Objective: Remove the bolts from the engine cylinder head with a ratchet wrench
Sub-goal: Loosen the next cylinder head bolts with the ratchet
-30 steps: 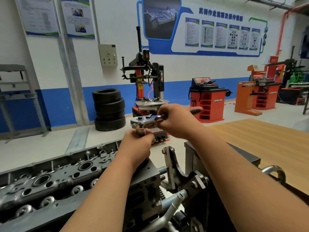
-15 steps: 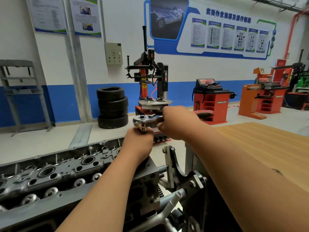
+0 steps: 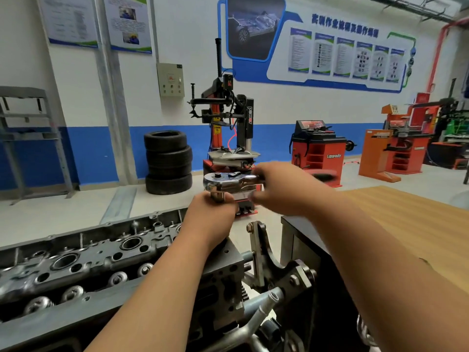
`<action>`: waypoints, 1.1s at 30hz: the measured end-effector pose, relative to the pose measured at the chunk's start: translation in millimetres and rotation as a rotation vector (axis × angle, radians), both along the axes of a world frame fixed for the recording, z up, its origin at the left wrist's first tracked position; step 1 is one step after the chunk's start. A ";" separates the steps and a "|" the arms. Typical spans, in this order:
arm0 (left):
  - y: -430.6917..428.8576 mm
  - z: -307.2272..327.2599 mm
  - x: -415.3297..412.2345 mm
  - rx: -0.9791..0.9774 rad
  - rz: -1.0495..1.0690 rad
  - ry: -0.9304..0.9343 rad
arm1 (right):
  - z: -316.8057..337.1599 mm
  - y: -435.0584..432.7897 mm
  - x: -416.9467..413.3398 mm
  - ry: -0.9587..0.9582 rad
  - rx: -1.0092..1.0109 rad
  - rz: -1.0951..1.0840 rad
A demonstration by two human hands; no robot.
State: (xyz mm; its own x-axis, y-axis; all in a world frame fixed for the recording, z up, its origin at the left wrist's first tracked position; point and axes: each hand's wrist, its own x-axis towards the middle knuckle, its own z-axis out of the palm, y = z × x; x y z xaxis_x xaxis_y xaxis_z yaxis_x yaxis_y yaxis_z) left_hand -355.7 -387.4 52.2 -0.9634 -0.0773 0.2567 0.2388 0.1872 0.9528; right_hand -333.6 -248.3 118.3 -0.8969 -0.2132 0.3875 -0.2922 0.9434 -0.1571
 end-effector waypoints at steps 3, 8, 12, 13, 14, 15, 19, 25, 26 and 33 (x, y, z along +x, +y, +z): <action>-1.1 4.8 3.7 0.067 -0.016 0.024 | 13.7 -22.3 -49.1 -0.068 0.040 0.104; -2.0 2.6 -0.9 0.011 0.032 -0.007 | 4.8 -48.9 -72.5 -0.066 -0.104 0.323; 0.3 3.6 -1.9 -0.005 0.062 -0.025 | -4.6 -42.7 -73.2 -0.018 -0.251 0.310; 0.9 4.1 -1.2 -0.004 0.066 -0.025 | -5.7 -40.6 -72.4 -0.018 -0.265 0.289; 1.6 4.6 -0.6 0.001 0.069 -0.020 | -6.2 -38.7 -71.0 -0.021 -0.272 0.262; 2.4 4.8 0.0 0.003 0.070 -0.010 | -6.9 -36.6 -67.9 -0.017 -0.268 0.226; 3.8 6.0 2.2 0.010 0.033 0.023 | -14.5 -24.4 -34.1 0.140 -0.186 0.000; 4.6 6.0 4.8 -0.085 0.039 0.091 | -48.4 -11.8 59.9 0.381 0.129 -0.155; 3.6 6.0 5.1 -0.082 0.051 0.117 | -53.8 -14.4 70.0 0.453 0.163 -0.160; 0.7 6.6 7.3 -0.090 0.021 0.034 | -44.0 -3.6 0.6 0.335 -0.130 -0.035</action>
State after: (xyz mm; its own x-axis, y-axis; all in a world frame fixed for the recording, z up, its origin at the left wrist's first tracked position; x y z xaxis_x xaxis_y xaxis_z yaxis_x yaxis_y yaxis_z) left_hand -348.4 -386.7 58.8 -0.9523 -0.0730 0.2964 0.2661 0.2770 0.9233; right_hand -332.9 -251.9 74.3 -0.7216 -0.1147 0.6827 -0.3160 0.9321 -0.1773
